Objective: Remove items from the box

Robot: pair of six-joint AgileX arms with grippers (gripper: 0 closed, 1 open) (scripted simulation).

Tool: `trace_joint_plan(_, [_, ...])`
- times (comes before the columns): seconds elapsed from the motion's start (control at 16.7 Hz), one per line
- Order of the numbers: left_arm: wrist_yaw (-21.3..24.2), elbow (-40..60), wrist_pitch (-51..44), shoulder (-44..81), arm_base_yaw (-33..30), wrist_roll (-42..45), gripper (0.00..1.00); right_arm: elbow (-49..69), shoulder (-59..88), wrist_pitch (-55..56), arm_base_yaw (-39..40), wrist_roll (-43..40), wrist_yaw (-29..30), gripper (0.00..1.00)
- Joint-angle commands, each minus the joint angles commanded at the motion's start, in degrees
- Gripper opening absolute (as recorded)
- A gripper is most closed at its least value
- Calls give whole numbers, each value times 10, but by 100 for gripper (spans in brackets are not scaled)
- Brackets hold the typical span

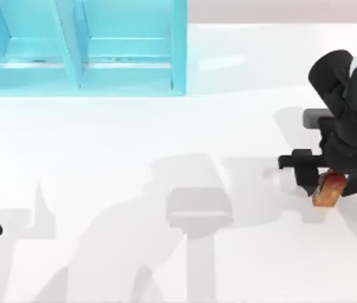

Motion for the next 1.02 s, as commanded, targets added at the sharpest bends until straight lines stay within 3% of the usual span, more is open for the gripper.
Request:
trace_joint_plan(0.12, [0,0,0,0,0,0,100,0,0,0,0,0,0,98])
trace_joint_plan(0.18, [0,0,0,0,0,0,100,0,0,0,0,0,0,100])
trace_joint_plan(0.72, [0,0,0,0,0,0,100,1,-1,-2,-1,0,0,100])
trace_joint_plan(1.02, [0,0,0,0,0,0,100,52,-22,-78,-1,0,1,100])
